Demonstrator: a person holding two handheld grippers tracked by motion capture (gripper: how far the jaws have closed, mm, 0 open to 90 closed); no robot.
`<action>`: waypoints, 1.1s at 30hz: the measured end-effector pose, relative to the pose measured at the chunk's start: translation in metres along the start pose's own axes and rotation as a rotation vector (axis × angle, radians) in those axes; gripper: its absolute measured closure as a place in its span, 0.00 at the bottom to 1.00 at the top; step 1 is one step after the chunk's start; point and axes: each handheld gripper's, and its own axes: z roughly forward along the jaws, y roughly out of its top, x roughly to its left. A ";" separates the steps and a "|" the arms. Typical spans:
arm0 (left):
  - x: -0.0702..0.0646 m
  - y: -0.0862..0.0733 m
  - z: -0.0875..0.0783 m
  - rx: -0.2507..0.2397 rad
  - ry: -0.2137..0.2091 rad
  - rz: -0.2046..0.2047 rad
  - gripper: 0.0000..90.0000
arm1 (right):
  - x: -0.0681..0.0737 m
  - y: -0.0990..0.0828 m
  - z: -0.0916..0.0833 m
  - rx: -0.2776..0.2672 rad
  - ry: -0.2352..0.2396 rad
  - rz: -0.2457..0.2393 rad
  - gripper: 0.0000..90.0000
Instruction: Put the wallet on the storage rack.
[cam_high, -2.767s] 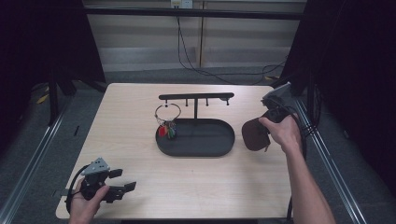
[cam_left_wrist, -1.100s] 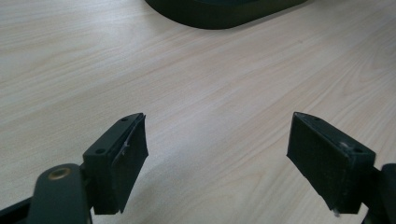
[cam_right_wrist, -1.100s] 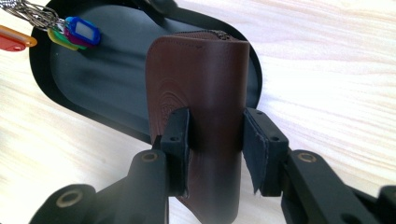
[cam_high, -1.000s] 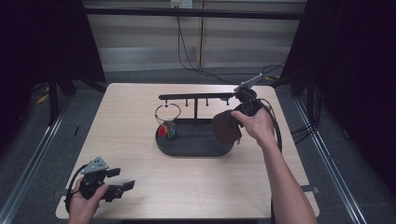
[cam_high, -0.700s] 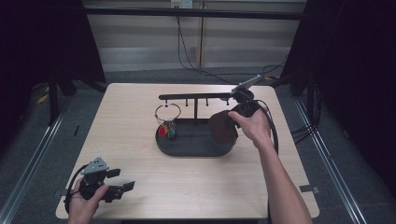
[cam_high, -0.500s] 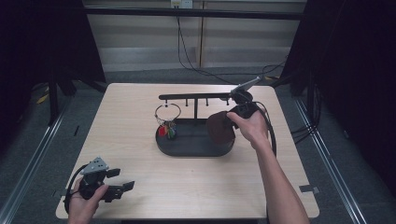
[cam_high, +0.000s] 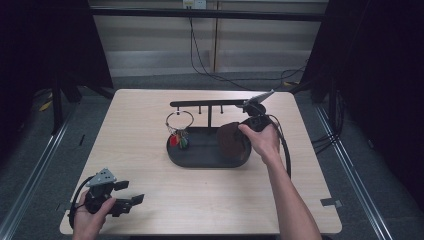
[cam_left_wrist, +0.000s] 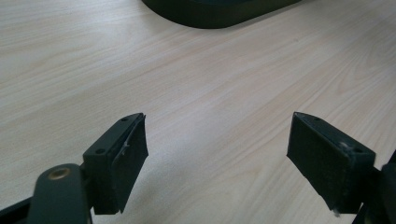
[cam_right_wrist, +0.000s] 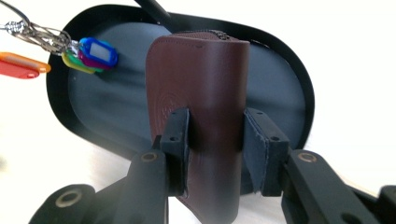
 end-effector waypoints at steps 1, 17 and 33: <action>0.000 0.000 0.000 0.000 0.000 0.001 0.22 | 0.000 0.000 0.002 0.001 0.002 0.004 0.70; 0.000 0.000 0.000 0.003 -0.004 0.001 0.22 | -0.009 -0.010 0.016 -0.039 0.030 0.047 0.70; 0.000 0.000 0.000 0.004 -0.006 0.000 0.22 | -0.020 -0.014 0.032 -0.041 0.035 0.088 0.69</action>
